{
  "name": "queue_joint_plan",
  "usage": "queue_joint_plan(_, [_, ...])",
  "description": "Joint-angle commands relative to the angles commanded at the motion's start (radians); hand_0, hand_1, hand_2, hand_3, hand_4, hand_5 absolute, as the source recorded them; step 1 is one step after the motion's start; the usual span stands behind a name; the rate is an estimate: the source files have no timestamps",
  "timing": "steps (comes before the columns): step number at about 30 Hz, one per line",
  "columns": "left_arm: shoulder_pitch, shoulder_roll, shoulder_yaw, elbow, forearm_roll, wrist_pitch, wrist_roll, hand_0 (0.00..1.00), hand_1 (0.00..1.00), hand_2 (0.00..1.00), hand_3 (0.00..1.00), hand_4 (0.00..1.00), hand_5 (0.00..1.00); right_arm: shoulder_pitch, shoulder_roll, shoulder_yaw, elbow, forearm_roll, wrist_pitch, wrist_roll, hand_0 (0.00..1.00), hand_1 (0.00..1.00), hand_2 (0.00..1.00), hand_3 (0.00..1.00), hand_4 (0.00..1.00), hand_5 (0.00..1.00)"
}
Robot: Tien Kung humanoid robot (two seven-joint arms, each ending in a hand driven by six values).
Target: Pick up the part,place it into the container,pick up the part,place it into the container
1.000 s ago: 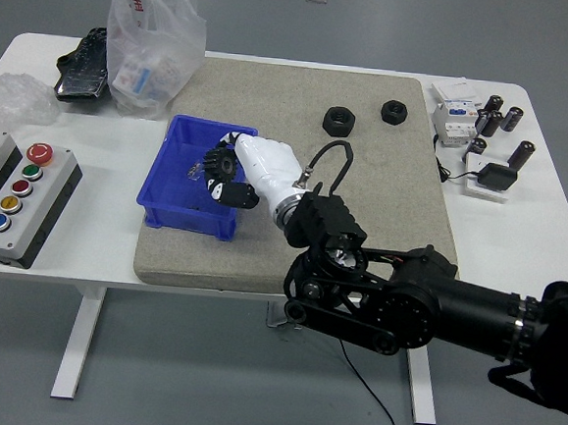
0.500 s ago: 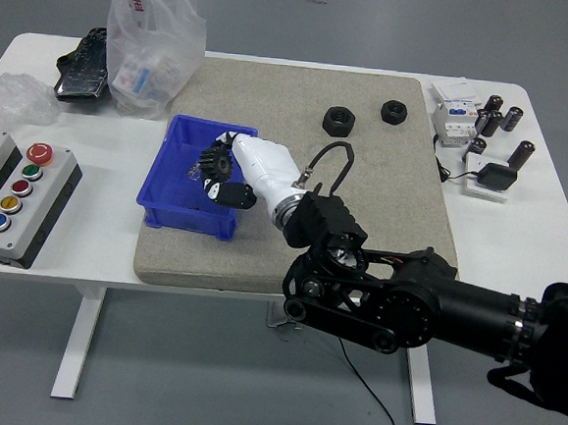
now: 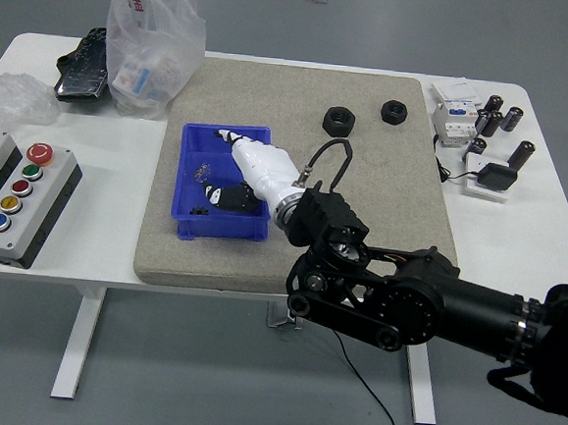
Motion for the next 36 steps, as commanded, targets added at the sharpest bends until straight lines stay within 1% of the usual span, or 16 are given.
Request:
queue_joint_plan(2, [0.002, -0.002, -0.001, 0.000, 0.002, 0.000, 0.000, 0.794, 0.665, 0.612, 0.787, 0.875, 0.998, -0.020, -0.016, 0.040, 0.009, -0.030, -0.022, -0.003, 0.858, 0.882, 0.921, 0.969, 0.677, 0.350])
queue_joint_plan(3, [0.003, -0.003, -0.002, 0.000, 0.003, 0.001, 0.000, 0.793, 0.665, 0.614, 0.786, 0.873, 0.998, -0.027, -0.023, 0.055, 0.012, -0.040, -0.030, -0.003, 0.830, 0.864, 0.892, 0.952, 0.675, 0.351])
queue_joint_plan(8, [0.007, -0.007, -0.006, 0.000, 0.007, 0.003, 0.001, 0.793, 0.665, 0.614, 0.786, 0.873, 0.998, -0.085, -0.071, 0.170, 0.045, -0.123, -0.069, 0.001, 0.830, 0.864, 0.892, 0.952, 0.675, 0.351])
queue_joint_plan(9, [0.007, -0.007, -0.007, 0.000, 0.007, 0.003, 0.000, 0.791, 0.664, 0.620, 0.785, 0.870, 0.998, -0.097, -0.079, 0.192, 0.050, -0.137, -0.074, 0.002, 0.814, 0.848, 0.872, 0.927, 0.674, 0.353])
queue_joint_plan(10, [0.006, -0.007, -0.006, 0.000, 0.006, 0.003, -0.001, 0.791, 0.664, 0.620, 0.785, 0.870, 0.998, -0.109, -0.087, 0.214, 0.055, -0.149, -0.079, 0.004, 0.814, 0.848, 0.872, 0.927, 0.674, 0.353])
queue_joint_plan(12, [0.006, -0.008, -0.004, 0.000, 0.002, 0.003, -0.003, 0.791, 0.664, 0.620, 0.785, 0.870, 0.998, -0.138, -0.104, 0.263, 0.063, -0.167, -0.094, 0.014, 0.814, 0.848, 0.872, 0.927, 0.674, 0.353])
queue_joint_plan(14, [0.006, -0.009, -0.003, 0.000, 0.002, 0.003, -0.005, 0.791, 0.664, 0.620, 0.785, 0.870, 0.998, -0.176, -0.125, 0.316, 0.071, -0.163, -0.119, 0.039, 0.814, 0.848, 0.872, 0.927, 0.674, 0.353])
queue_joint_plan(15, [0.007, -0.010, -0.002, 0.000, -0.001, 0.003, -0.005, 0.791, 0.664, 0.620, 0.784, 0.868, 0.998, -0.196, -0.135, 0.344, 0.074, -0.152, -0.135, 0.057, 0.799, 0.832, 0.848, 0.908, 0.673, 0.354])
queue_joint_plan(20, [0.012, -0.015, -0.003, 0.000, -0.007, 0.007, -0.004, 0.791, 0.664, 0.620, 0.784, 0.868, 0.998, -0.302, -0.176, 0.483, 0.103, -0.049, -0.227, 0.173, 0.799, 0.832, 0.848, 0.908, 0.673, 0.354])
queue_joint_plan(21, [0.013, -0.015, -0.003, 0.000, -0.008, 0.008, -0.004, 0.791, 0.664, 0.622, 0.783, 0.865, 0.998, -0.323, -0.182, 0.509, 0.110, -0.025, -0.231, 0.199, 0.772, 0.800, 0.824, 0.844, 0.671, 0.359])
queue_joint_plan(26, [0.018, -0.019, -0.004, 0.000, -0.012, 0.011, -0.005, 0.791, 0.664, 0.622, 0.783, 0.865, 0.998, -0.437, -0.211, 0.646, 0.142, 0.112, -0.231, 0.342, 0.772, 0.800, 0.824, 0.844, 0.671, 0.359])
queue_joint_plan(27, [0.019, -0.020, -0.003, 0.000, -0.013, 0.012, -0.006, 0.791, 0.663, 0.623, 0.782, 0.865, 0.998, -0.455, -0.215, 0.669, 0.147, 0.135, -0.231, 0.367, 0.762, 0.793, 0.811, 0.807, 0.672, 0.366])
queue_joint_plan(32, [0.016, -0.019, 0.002, 0.000, -0.016, 0.010, -0.011, 0.791, 0.663, 0.623, 0.782, 0.865, 0.998, -0.544, -0.230, 0.784, 0.188, 0.248, -0.231, 0.487, 0.762, 0.793, 0.811, 0.807, 0.672, 0.366])
queue_joint_plan(33, [0.016, -0.019, 0.004, 0.000, -0.017, 0.010, -0.012, 0.791, 0.663, 0.624, 0.782, 0.863, 0.998, -0.558, -0.232, 0.799, 0.195, 0.265, -0.231, 0.505, 0.757, 0.786, 0.803, 0.789, 0.676, 0.373])
queue_joint_plan(36, [0.016, -0.020, 0.008, 0.000, -0.020, 0.009, -0.015, 0.791, 0.663, 0.624, 0.782, 0.863, 0.998, -0.616, -0.239, 0.861, 0.219, 0.344, -0.231, 0.587, 0.757, 0.786, 0.803, 0.789, 0.676, 0.373])
